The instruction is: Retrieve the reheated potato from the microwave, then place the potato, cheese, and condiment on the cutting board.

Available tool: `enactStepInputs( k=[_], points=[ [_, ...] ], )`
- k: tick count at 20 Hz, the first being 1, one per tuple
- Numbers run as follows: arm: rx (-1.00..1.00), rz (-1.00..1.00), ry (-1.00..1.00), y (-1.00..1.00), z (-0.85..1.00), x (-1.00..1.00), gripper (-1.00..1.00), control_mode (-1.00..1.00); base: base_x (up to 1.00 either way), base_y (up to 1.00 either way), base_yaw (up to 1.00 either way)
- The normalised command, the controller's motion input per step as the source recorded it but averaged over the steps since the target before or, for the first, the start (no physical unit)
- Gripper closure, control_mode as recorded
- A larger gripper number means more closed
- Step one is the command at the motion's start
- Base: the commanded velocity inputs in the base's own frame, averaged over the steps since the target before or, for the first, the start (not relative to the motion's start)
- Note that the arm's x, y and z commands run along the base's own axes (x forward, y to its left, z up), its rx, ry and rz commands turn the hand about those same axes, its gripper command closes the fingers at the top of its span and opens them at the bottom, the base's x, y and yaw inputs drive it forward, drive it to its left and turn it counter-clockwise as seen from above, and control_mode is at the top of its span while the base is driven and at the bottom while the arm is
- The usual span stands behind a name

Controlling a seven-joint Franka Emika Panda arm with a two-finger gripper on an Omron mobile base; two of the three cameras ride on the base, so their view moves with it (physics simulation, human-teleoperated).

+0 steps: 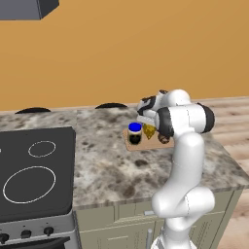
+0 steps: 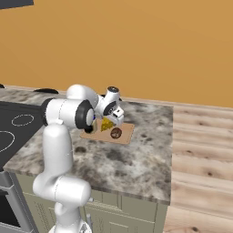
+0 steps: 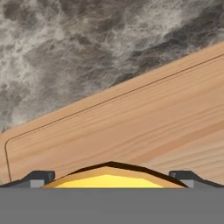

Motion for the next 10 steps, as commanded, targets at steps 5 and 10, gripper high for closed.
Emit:
enactStepInputs(
  k=[5,10],
  points=[
    [-0.2,0.05,-0.06,-0.01,-0.05,0.0,-1.0,-1.0,0.0,0.0,0.0],
    [-0.06,0.01,0.0,0.0,-0.16,0.03,-1.0,-1.0,0.0,0.0,0.0]
  ],
)
